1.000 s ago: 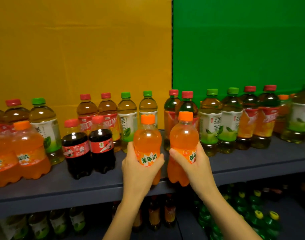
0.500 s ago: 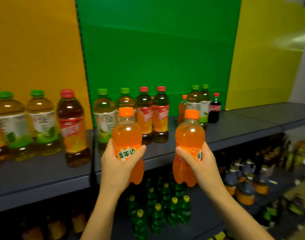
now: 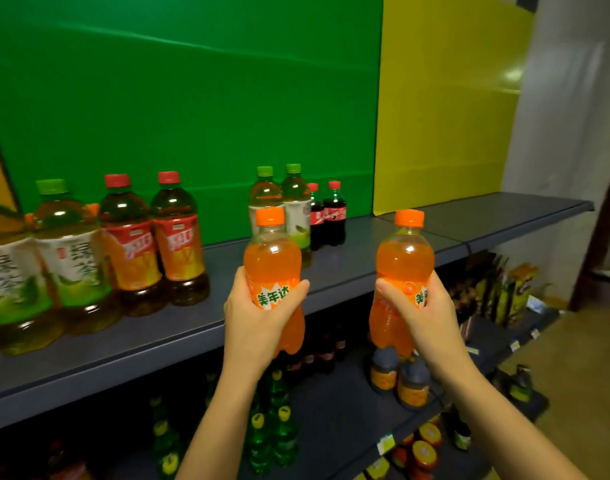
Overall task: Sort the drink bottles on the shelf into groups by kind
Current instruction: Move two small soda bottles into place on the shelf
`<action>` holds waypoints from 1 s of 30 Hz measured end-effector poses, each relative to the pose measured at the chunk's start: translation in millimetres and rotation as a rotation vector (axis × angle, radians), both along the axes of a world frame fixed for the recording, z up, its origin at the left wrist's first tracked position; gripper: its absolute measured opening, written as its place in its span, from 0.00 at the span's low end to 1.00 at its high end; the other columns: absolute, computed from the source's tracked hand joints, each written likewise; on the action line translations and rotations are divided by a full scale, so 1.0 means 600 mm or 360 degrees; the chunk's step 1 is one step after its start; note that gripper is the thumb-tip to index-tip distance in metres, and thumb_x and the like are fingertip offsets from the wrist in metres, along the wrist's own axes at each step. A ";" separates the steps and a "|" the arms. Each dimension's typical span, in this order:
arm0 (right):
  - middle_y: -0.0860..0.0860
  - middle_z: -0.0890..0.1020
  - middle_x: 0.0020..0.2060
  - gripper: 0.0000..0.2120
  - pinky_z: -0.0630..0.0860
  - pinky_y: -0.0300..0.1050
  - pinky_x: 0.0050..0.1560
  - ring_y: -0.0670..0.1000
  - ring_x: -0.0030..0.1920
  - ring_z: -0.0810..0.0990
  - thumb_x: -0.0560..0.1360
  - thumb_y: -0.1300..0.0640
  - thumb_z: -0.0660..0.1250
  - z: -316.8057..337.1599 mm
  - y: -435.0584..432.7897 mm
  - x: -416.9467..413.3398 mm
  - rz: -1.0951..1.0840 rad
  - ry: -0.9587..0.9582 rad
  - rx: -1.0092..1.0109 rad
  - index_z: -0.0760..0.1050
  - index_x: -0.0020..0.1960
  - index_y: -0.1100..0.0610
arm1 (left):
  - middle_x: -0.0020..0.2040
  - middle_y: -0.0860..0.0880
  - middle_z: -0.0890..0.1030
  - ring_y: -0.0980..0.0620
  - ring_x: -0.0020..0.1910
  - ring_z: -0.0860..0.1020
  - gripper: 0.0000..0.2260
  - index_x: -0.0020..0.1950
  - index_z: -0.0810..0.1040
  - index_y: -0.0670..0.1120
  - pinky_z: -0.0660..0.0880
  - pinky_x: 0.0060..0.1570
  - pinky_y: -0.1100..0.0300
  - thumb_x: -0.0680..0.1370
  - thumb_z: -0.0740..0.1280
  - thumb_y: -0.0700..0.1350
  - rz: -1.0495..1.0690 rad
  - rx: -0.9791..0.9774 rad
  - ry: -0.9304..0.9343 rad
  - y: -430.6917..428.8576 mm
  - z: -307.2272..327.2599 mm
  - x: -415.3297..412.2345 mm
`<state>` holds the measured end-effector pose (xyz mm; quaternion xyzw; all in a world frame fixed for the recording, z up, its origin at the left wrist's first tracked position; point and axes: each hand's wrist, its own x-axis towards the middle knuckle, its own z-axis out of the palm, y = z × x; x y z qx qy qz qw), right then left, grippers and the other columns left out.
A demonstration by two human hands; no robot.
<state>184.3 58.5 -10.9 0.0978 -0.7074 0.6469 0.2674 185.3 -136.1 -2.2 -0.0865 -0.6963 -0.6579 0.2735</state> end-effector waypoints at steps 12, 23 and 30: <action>0.47 0.79 0.43 0.12 0.75 0.45 0.47 0.49 0.45 0.79 0.69 0.51 0.71 0.038 0.164 -0.262 -0.0009 0.0050 0.0124 0.69 0.46 0.45 | 0.46 0.50 0.81 0.52 0.45 0.79 0.25 0.51 0.73 0.53 0.77 0.47 0.52 0.58 0.74 0.59 0.0050 -0.0040 0.0066 0.194 0.024 -0.251; 0.47 0.77 0.46 0.23 0.72 0.40 0.47 0.47 0.47 0.77 0.69 0.54 0.72 0.050 0.247 -0.505 0.0260 0.0014 0.0063 0.66 0.60 0.53 | 0.42 0.54 0.76 0.59 0.40 0.76 0.20 0.48 0.67 0.53 0.72 0.40 0.66 0.66 0.76 0.46 0.0164 -0.0187 0.0095 0.327 0.036 -0.451; 0.47 0.77 0.47 0.24 0.74 0.42 0.52 0.48 0.50 0.77 0.69 0.57 0.72 0.024 0.279 -0.629 0.0480 -0.0029 0.0071 0.65 0.61 0.55 | 0.45 0.53 0.75 0.53 0.46 0.76 0.25 0.54 0.67 0.46 0.72 0.41 0.65 0.65 0.77 0.48 0.0199 -0.0303 -0.0089 0.387 0.022 -0.553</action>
